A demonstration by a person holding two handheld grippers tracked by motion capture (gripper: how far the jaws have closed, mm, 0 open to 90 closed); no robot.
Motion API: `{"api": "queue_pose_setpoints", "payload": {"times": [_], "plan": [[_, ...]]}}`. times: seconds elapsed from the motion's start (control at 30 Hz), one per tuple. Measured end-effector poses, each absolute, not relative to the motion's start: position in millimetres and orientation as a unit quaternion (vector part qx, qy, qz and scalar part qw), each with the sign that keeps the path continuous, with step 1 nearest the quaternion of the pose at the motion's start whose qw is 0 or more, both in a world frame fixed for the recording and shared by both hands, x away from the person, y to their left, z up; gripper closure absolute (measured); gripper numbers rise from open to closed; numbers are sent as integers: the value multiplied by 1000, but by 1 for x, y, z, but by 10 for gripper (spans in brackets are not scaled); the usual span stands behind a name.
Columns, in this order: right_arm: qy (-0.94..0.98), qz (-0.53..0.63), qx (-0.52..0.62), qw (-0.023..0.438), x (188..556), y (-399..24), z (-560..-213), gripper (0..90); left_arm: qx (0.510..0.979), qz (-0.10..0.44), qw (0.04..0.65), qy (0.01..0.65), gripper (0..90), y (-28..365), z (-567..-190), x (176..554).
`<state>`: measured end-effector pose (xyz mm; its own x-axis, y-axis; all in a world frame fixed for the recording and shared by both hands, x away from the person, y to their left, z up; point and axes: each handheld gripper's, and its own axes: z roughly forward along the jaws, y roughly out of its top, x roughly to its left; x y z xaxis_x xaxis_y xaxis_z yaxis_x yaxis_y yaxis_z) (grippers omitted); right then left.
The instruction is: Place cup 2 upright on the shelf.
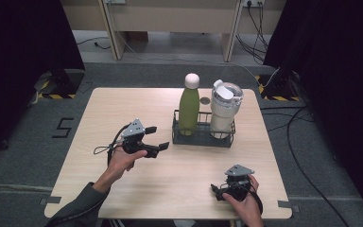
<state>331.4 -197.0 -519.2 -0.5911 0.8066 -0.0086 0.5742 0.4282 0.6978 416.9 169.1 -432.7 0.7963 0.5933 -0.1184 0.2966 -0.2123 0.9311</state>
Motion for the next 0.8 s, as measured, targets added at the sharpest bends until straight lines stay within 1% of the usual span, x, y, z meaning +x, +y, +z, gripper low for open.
{"api": "queue_pose_setpoints", "payload": {"times": [0.33,0.8], "plan": [[827,334,418,173,332,-197,-519,5,771,127,552,290,147,176,-444,407],[827,334,418,173,332,-196,-519,5,771,128,539,313,146,196,-466,395]]}}
